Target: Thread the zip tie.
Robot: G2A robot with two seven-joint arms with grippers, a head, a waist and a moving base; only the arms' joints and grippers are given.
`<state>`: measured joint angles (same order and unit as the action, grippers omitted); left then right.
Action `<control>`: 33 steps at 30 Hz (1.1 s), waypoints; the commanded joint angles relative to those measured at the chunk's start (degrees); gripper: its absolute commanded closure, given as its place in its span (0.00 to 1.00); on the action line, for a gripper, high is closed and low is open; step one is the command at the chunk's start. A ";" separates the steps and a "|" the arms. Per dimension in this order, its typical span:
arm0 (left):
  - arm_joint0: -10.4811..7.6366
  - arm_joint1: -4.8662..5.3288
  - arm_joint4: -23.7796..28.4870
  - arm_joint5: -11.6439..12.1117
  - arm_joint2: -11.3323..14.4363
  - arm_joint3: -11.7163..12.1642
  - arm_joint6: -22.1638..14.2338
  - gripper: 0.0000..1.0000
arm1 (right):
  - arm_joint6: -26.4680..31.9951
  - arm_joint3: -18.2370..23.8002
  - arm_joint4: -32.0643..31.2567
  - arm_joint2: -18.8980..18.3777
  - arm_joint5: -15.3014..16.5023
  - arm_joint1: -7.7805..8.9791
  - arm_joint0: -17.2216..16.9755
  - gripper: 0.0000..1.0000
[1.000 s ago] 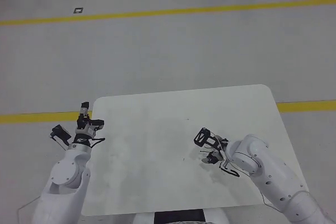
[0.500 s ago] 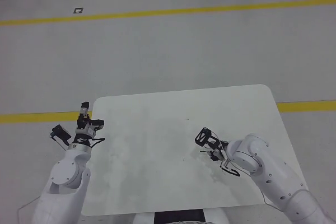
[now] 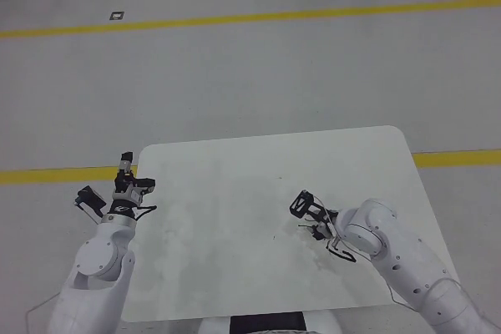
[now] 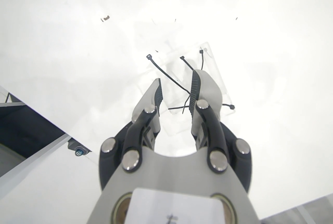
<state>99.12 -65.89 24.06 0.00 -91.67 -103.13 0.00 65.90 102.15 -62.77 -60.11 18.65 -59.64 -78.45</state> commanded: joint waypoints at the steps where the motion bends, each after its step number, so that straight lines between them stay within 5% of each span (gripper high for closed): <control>1: 0.00 0.00 0.00 0.00 0.00 0.00 0.00 0.00 | 0.00 0.49 0.12 -0.24 0.32 0.10 -0.28 0.73; 33: 0.00 0.00 0.00 0.00 0.00 0.00 0.00 0.00 | -1.12 -3.90 2.43 2.80 0.83 0.27 2.55 0.85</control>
<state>99.12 -65.89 24.06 0.00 -91.67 -103.13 0.00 64.79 98.28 -60.39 -57.32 19.47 -59.38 -75.93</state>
